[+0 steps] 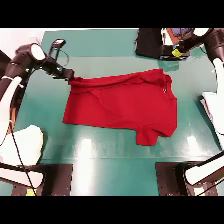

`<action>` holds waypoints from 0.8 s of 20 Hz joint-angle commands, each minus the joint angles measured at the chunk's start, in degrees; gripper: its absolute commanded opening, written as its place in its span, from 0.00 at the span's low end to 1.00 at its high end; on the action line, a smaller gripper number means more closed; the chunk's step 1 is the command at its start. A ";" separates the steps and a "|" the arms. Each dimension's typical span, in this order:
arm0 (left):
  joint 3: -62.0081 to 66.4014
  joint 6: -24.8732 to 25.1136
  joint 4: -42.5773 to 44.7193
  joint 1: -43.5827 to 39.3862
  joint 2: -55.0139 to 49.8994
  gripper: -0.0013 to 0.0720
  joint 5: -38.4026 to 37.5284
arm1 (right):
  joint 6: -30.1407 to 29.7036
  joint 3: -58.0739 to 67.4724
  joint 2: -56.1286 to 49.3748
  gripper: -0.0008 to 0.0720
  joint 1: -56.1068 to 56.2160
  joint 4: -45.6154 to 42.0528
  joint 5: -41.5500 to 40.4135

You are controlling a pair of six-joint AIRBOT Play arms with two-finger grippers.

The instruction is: Fold the shirts.

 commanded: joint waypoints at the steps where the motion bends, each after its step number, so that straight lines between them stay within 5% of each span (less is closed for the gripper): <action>1: -2.25 -1.31 0.57 4.76 3.69 0.65 -8.39 | -1.18 -7.52 5.79 0.67 -2.43 0.59 3.28; 4: -14.67 -1.62 0.59 8.83 12.61 0.65 -8.90 | -2.34 -25.07 16.28 0.70 -6.21 0.46 4.72; 6: -24.04 -1.62 0.70 9.20 17.97 0.65 -7.50 | -2.29 -38.23 22.47 0.87 -9.53 0.50 3.65; 11: -38.40 -2.99 0.07 9.07 24.37 0.65 -2.64 | -2.23 -65.57 31.32 0.87 -17.40 0.94 -1.75; 16: -39.21 -3.06 -1.20 9.07 24.37 0.65 -1.42 | -3.23 -75.58 32.39 0.80 -18.03 7.67 -9.92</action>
